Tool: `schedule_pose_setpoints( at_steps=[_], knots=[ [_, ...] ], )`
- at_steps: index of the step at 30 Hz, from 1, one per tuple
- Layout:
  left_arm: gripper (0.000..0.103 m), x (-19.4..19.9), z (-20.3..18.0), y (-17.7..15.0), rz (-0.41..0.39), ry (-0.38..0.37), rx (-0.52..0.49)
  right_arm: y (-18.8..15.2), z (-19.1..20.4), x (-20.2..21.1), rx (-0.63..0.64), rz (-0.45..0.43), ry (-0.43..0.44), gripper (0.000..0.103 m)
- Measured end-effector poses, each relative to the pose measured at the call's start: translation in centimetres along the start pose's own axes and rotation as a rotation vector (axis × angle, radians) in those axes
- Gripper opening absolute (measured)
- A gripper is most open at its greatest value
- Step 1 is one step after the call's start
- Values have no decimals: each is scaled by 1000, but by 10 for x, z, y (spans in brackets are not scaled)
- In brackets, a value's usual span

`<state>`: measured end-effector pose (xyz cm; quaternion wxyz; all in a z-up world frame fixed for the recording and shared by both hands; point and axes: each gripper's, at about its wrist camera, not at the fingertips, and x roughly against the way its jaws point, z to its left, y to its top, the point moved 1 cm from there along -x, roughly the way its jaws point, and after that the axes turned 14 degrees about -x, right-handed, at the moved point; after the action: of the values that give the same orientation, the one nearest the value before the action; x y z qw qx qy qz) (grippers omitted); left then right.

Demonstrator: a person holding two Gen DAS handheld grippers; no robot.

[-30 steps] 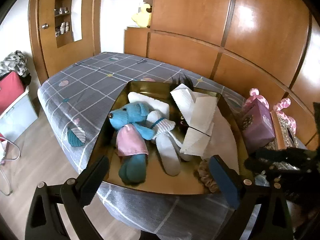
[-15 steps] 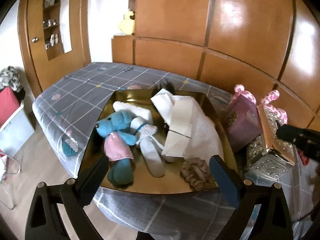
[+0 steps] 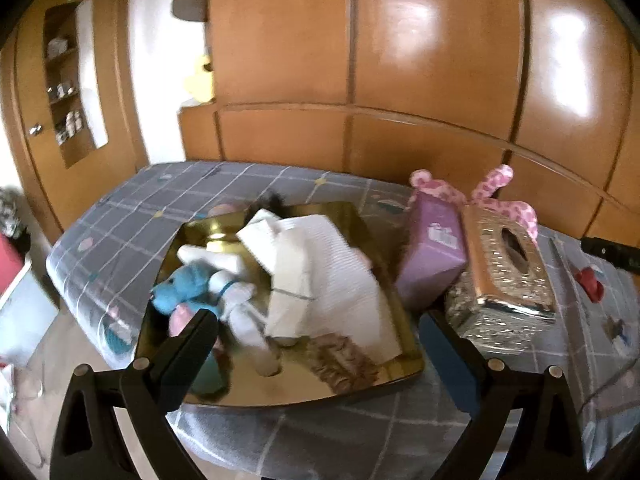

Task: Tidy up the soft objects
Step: 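Move both tools back to the remaining items on the bed, then grasp the red knit hat with the left tool while the right tool grasps the blue Tempo pack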

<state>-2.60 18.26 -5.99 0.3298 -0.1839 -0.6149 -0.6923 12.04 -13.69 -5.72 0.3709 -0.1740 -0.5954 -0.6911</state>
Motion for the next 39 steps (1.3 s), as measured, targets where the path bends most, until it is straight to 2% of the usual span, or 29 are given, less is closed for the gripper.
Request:
schedule_pose_setpoints(
  at_steps=[12,19,21,23,25,31,39],
  knots=[
    [102,8,-64,36,-56,-82,-155,10,-168,38,-326,-134,-291,42],
    [102,9,-112,50,-73,-153,-257,-18,-260,41,-567,-171,-449,42],
    [102,8,-127,54,-77,-170,-290,-24,-278,38,-643,-133,-477,42],
    [102,8,-140,58,-82,-187,-317,-26,-292,43,-734,-150,-443,42],
    [103,7,-153,61,-89,-207,-337,-27,-298,47,-759,-157,-451,42],
    [102,2,-197,70,-93,-293,-377,-30,-300,52,-803,-165,-422,42],
    [102,-12,-246,75,-71,-356,-432,-36,-307,51,-856,-162,-401,42]
  ],
)
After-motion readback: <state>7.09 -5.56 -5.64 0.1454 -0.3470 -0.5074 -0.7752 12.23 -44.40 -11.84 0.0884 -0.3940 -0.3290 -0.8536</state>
